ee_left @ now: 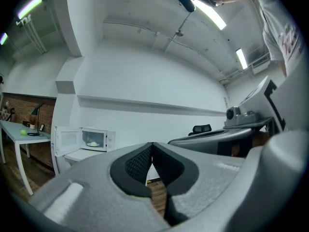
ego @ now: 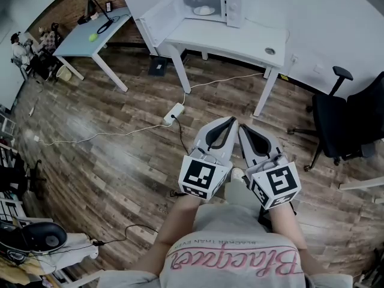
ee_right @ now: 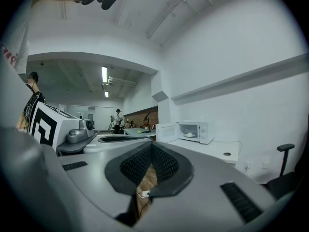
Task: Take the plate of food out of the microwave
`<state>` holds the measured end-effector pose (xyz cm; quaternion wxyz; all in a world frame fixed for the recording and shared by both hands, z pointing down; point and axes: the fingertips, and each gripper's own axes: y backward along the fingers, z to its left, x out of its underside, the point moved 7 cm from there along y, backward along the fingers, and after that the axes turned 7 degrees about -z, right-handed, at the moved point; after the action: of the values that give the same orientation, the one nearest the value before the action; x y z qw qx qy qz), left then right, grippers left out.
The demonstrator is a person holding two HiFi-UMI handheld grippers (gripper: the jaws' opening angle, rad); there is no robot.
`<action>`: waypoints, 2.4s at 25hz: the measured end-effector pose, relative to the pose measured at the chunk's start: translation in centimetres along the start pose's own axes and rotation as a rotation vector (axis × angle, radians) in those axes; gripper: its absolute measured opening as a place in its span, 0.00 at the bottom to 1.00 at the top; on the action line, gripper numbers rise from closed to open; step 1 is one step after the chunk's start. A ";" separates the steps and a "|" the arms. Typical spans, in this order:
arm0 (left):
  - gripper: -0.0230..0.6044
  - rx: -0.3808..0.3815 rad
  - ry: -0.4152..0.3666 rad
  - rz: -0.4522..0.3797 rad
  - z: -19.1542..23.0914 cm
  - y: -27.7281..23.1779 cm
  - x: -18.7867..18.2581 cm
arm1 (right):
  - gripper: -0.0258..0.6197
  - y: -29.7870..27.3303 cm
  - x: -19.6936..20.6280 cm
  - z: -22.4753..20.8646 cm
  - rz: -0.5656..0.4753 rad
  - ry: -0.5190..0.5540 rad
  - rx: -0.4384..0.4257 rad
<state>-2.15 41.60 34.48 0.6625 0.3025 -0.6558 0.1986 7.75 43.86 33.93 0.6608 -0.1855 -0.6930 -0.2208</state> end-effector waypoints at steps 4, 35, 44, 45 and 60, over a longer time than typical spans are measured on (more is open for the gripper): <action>0.05 -0.019 -0.011 0.004 1.2 -2.3 0.1 | 0.06 -1.8 -0.2 -1.9 -0.001 -0.001 -0.009; 0.05 -0.123 0.013 -0.001 6.8 -15.2 1.7 | 0.06 -11.5 -0.2 -14.2 0.000 -0.015 -0.143; 0.05 -0.147 0.032 -0.006 6.7 -17.7 2.8 | 0.06 -11.8 0.6 -16.9 0.018 -0.022 -0.167; 0.05 -0.148 0.034 -0.005 6.6 -17.8 2.9 | 0.06 -11.8 0.6 -17.0 0.021 -0.023 -0.170; 0.05 -0.178 0.033 -0.007 5.6 -17.9 2.8 | 0.06 -10.6 0.7 -17.7 0.013 -0.031 -0.185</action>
<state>5.58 24.31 34.47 0.6981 0.2415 -0.6589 0.1422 16.61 25.21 34.51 0.6315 -0.2536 -0.6785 -0.2765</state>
